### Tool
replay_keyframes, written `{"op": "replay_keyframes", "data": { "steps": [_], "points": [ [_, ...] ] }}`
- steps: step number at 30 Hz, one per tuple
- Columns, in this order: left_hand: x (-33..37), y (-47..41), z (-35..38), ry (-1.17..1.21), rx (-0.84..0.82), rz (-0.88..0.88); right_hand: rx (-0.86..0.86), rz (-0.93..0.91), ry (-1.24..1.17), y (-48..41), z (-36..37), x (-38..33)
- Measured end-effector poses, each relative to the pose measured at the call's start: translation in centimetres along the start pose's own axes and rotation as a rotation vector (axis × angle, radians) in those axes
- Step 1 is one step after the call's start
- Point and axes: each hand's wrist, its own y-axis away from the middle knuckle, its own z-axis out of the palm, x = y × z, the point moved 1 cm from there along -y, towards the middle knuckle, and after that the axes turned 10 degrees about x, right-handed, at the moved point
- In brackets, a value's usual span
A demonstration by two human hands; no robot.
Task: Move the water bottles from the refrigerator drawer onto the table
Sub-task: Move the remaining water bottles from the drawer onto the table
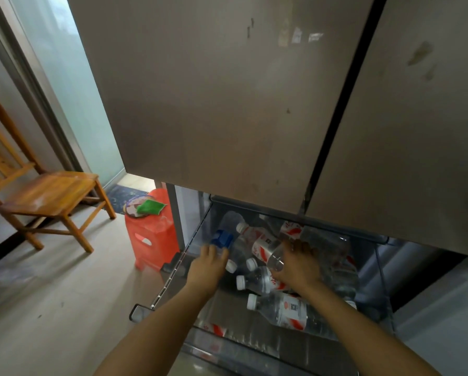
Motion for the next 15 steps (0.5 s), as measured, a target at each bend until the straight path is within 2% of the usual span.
{"op": "replay_keyframes", "data": {
  "steps": [8,13,15],
  "points": [
    [-0.3,-0.1,2.0,0.204,-0.267,-0.228,0.01,-0.014,0.037,0.3,-0.8,-0.2],
    [-0.8,-0.3,2.5,0.331,-0.221,-0.411,0.03,-0.007,0.005,1.2,-0.9,0.3],
    [-1.5,-1.1,3.6,0.411,-0.275,-0.488,0.035,0.002,0.009,1.8,-1.1,0.7]
  ]
}}
